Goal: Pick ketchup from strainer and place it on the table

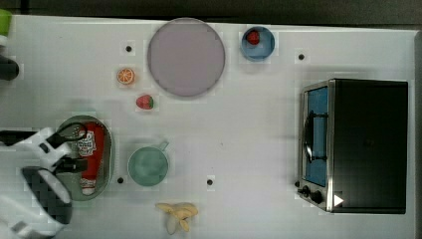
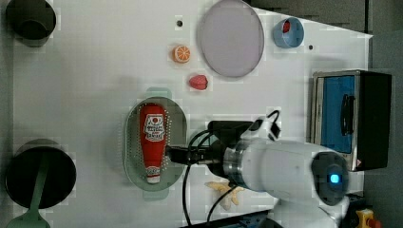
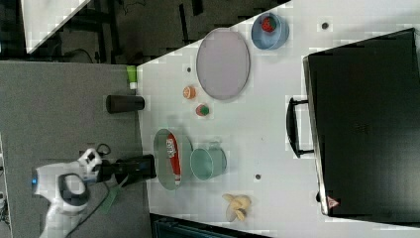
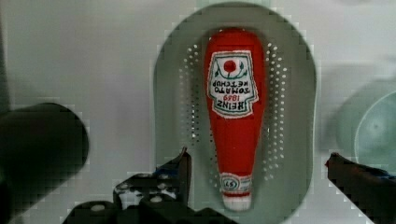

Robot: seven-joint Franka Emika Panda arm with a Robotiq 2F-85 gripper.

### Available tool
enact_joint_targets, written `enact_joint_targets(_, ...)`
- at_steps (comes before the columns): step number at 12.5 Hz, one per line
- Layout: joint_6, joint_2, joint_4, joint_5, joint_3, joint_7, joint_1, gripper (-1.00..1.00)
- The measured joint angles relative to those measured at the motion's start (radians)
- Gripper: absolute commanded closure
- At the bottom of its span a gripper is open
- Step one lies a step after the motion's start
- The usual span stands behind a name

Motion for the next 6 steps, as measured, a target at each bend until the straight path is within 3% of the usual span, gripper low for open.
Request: enact_joint_targets(6, 0.222, 0.191, -0.082, -0.108, -0.012, 0.048, 0.004, -1.00)
